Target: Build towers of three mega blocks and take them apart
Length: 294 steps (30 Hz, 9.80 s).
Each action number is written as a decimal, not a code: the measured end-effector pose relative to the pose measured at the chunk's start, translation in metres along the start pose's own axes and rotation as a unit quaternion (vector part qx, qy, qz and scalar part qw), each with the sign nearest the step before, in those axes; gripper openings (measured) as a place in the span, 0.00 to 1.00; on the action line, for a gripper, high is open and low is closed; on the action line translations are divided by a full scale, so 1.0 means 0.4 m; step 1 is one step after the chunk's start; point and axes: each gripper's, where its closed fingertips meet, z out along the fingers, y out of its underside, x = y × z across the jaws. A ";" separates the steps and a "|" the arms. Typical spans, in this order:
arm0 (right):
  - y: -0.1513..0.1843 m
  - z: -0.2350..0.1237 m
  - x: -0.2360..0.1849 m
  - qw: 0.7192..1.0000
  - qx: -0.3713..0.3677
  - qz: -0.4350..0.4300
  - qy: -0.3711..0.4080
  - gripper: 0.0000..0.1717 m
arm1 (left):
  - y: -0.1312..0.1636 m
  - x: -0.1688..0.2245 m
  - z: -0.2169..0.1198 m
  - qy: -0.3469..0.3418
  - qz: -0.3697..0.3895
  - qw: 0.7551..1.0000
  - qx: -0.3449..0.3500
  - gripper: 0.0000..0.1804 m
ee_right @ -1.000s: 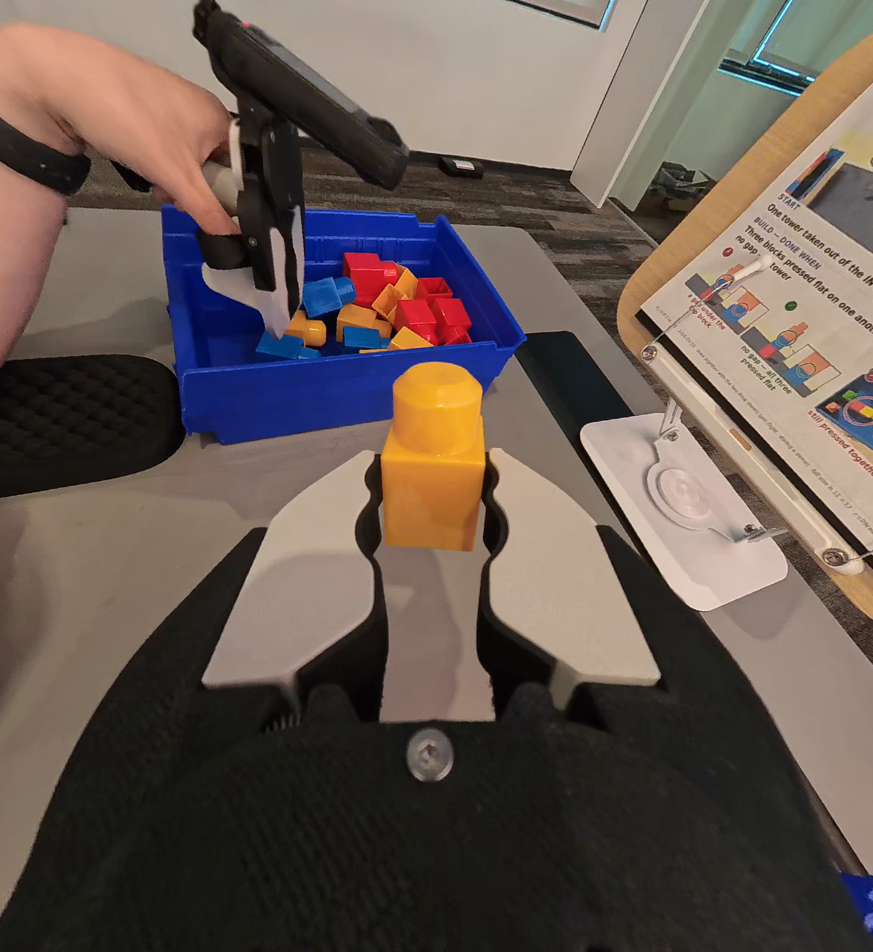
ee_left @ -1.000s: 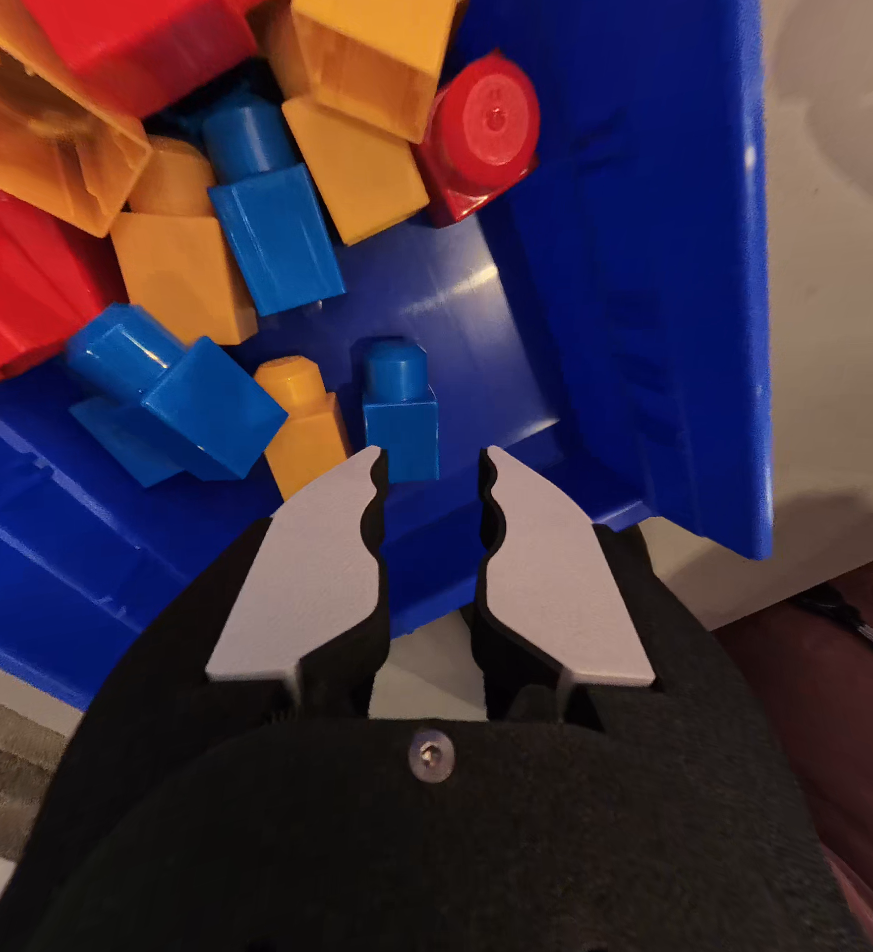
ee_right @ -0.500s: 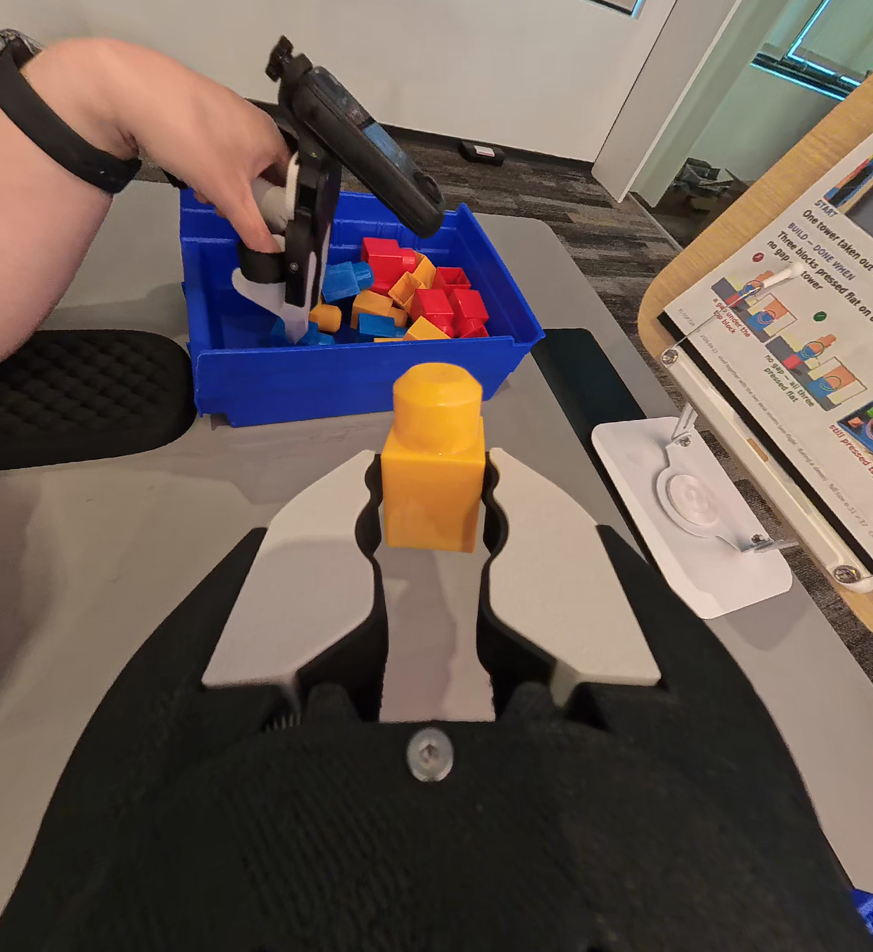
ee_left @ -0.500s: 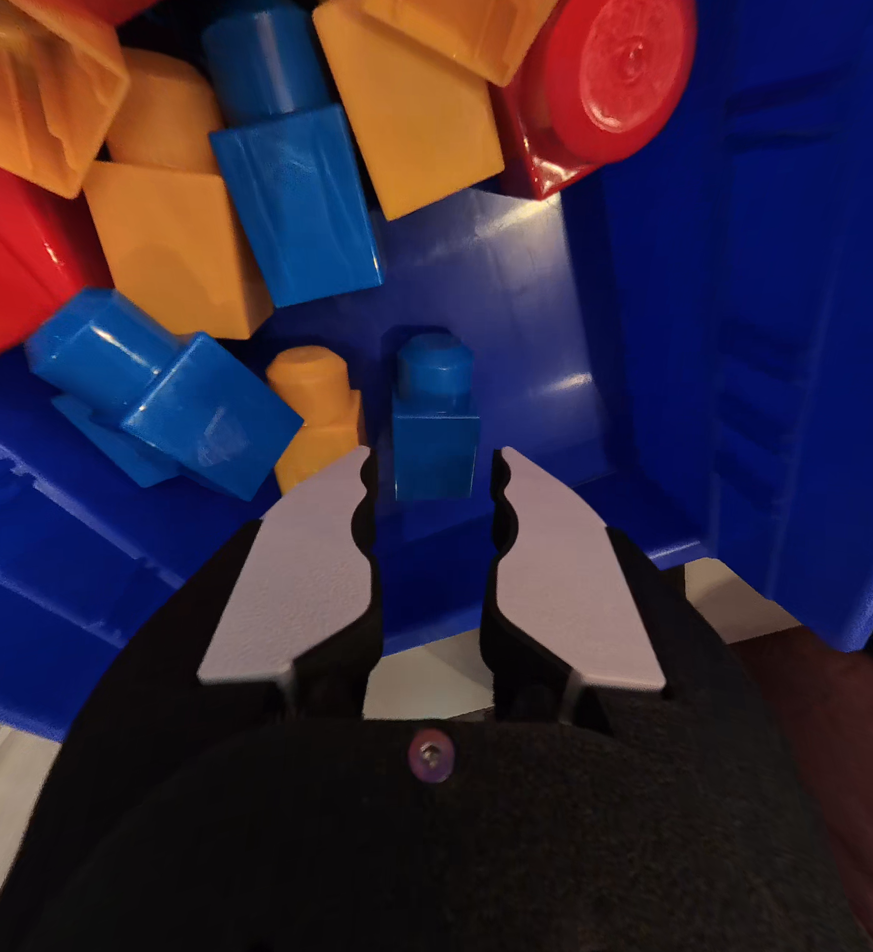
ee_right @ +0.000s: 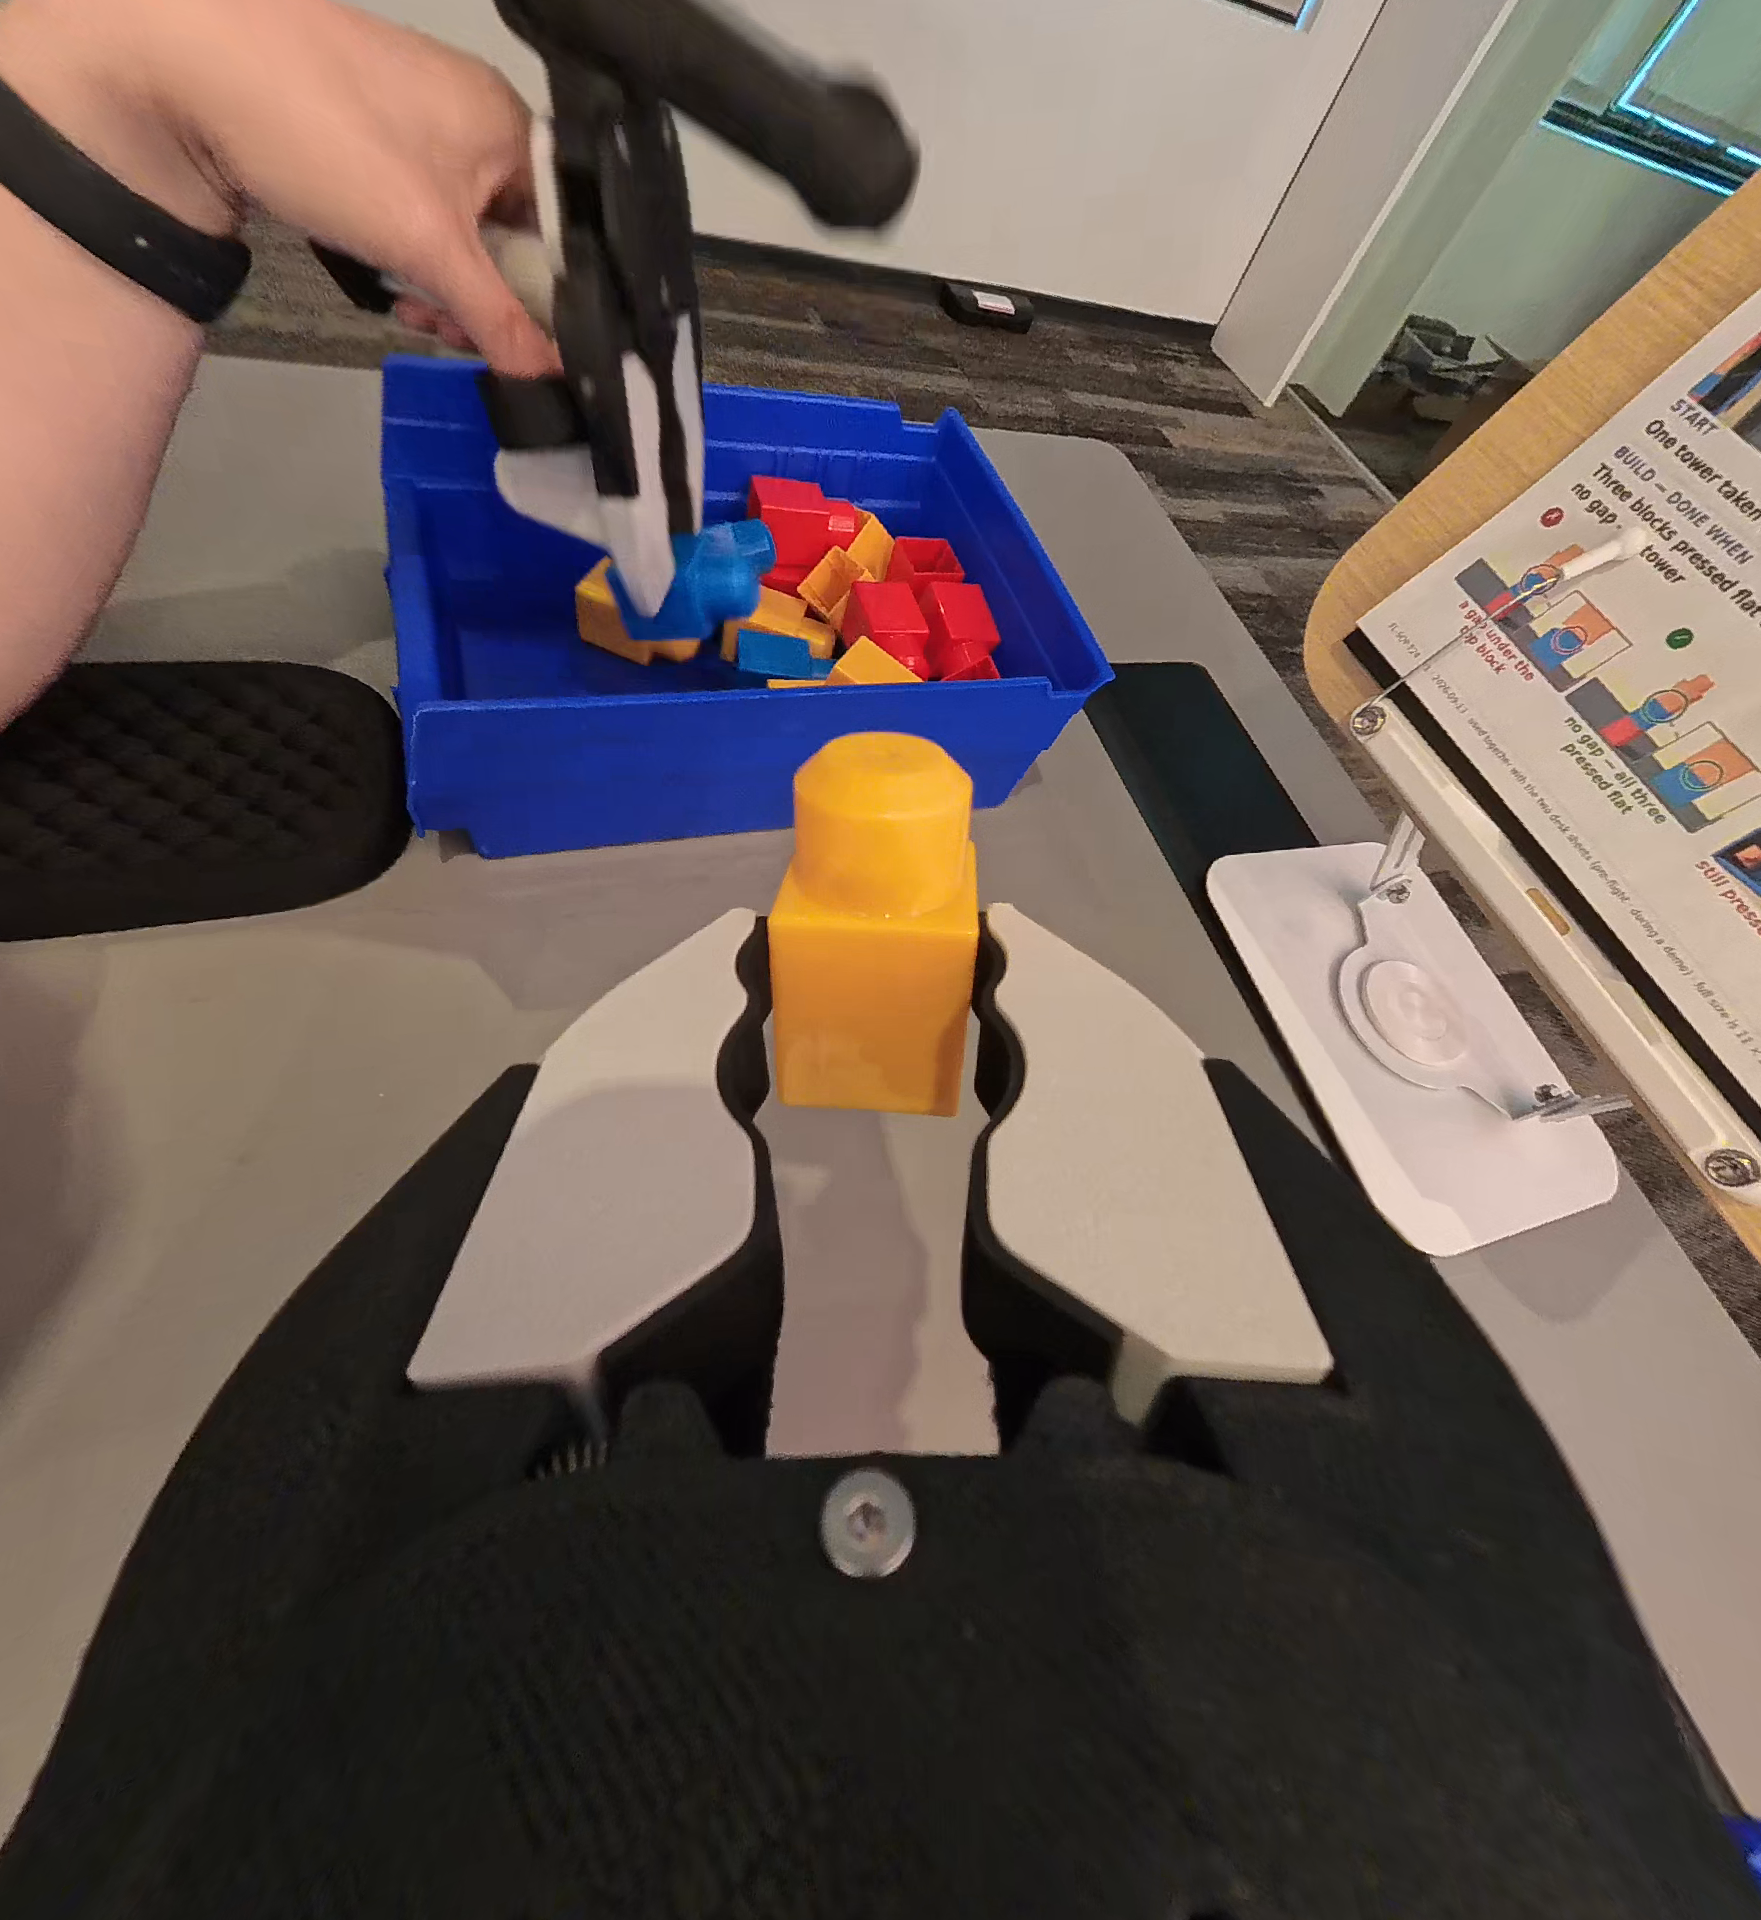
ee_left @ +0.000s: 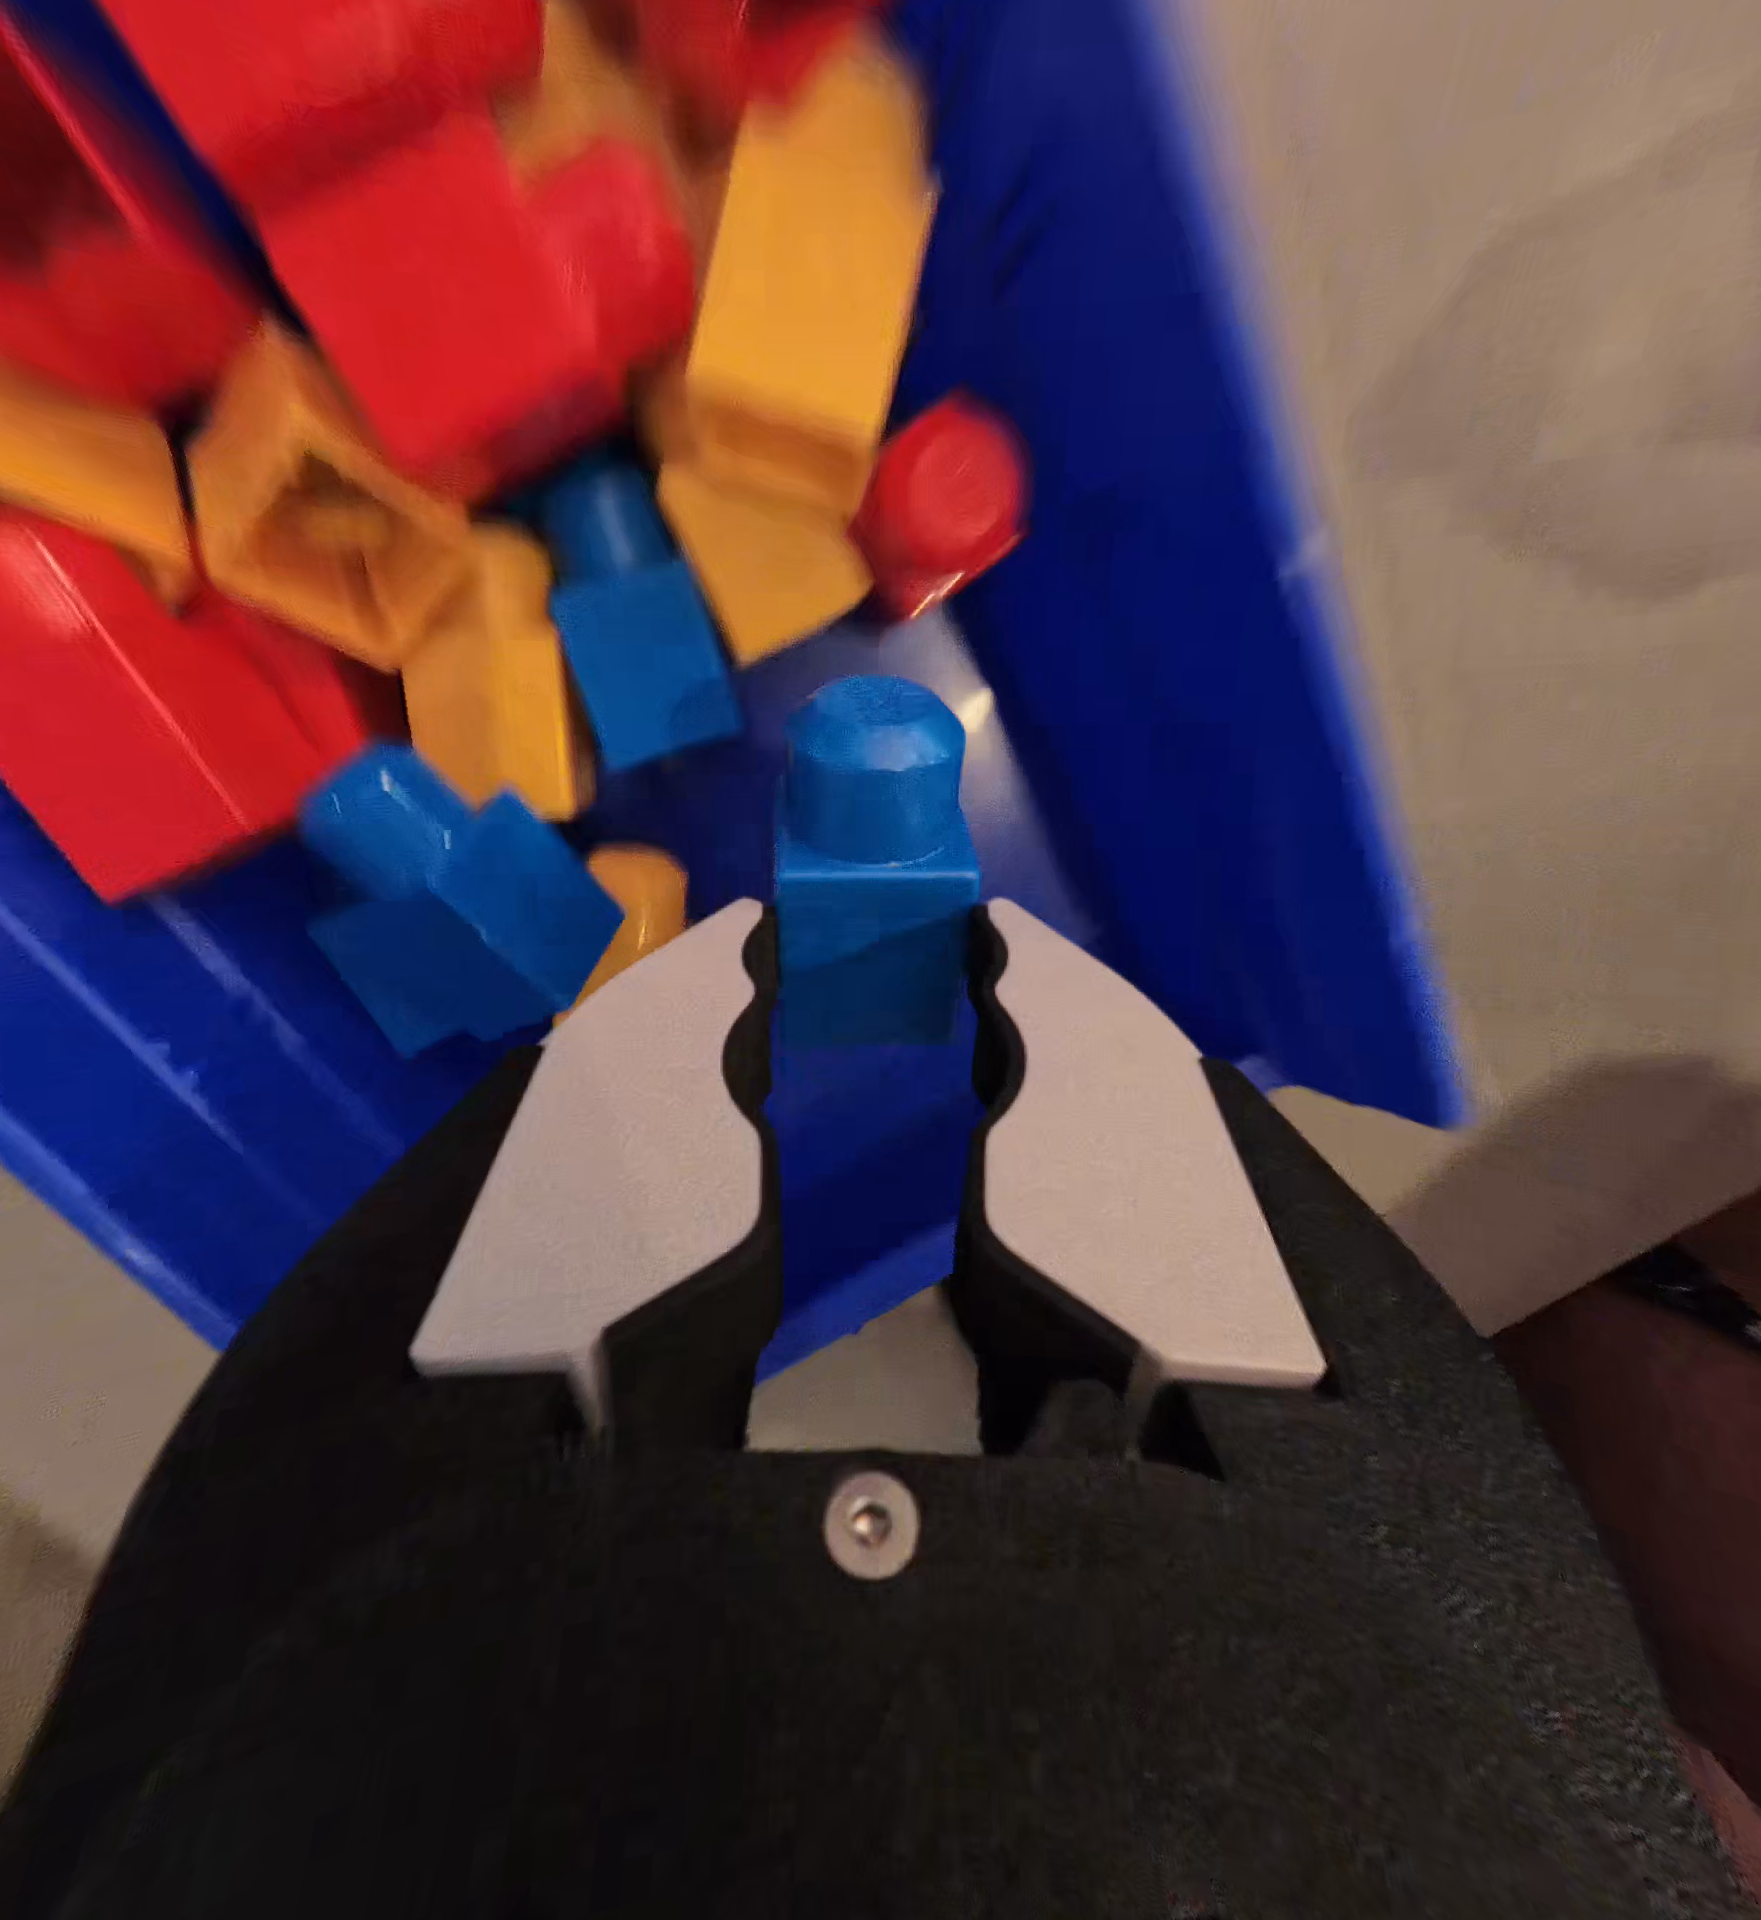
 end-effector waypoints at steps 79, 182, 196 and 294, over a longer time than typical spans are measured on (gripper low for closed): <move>-0.104 -0.059 -0.015 0.895 0.257 0.251 -0.266 0.21 | -0.313 0.626 -0.253 0.428 0.211 0.742 0.471 0.27; -0.091 -0.041 -0.031 0.884 0.261 0.252 -0.296 0.21 | -0.214 0.257 -0.228 0.085 0.348 0.821 0.444 0.23; -0.136 -0.083 -0.032 0.895 0.342 0.166 -0.234 0.21 | -0.273 0.621 -0.291 0.381 0.269 0.718 0.516 0.20; 0.126 0.134 -0.203 0.929 -0.071 0.187 -0.311 0.21 | -0.200 0.448 -0.245 0.278 0.222 0.873 0.333 0.18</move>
